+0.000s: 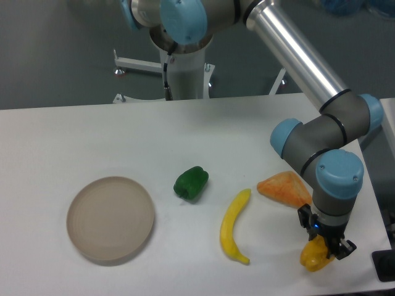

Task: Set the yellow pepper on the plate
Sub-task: 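Hold the yellow pepper in the gripper and begin lifting it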

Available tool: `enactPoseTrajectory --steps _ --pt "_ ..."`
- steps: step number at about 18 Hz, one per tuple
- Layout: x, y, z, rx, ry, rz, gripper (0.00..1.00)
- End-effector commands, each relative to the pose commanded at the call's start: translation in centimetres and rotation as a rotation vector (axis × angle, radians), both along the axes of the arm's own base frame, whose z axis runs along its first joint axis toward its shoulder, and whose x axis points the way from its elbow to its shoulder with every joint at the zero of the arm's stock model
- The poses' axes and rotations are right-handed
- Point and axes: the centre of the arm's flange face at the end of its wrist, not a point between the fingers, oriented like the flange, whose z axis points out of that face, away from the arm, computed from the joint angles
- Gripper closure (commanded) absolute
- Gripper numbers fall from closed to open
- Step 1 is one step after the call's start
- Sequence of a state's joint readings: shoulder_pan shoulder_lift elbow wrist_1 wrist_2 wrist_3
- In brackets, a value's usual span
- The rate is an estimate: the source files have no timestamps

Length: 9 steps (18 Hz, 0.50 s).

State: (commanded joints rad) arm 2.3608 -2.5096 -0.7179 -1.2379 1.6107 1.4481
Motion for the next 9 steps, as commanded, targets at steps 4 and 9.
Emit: enactPoseTrajectory --steps 4,9 --pt "0.7 0.1 0.1 -0.007 -0.002 -0.002 0.66" --pt "3.7 0.0 2.5 -0.027 -0.049 0.068 0.66"
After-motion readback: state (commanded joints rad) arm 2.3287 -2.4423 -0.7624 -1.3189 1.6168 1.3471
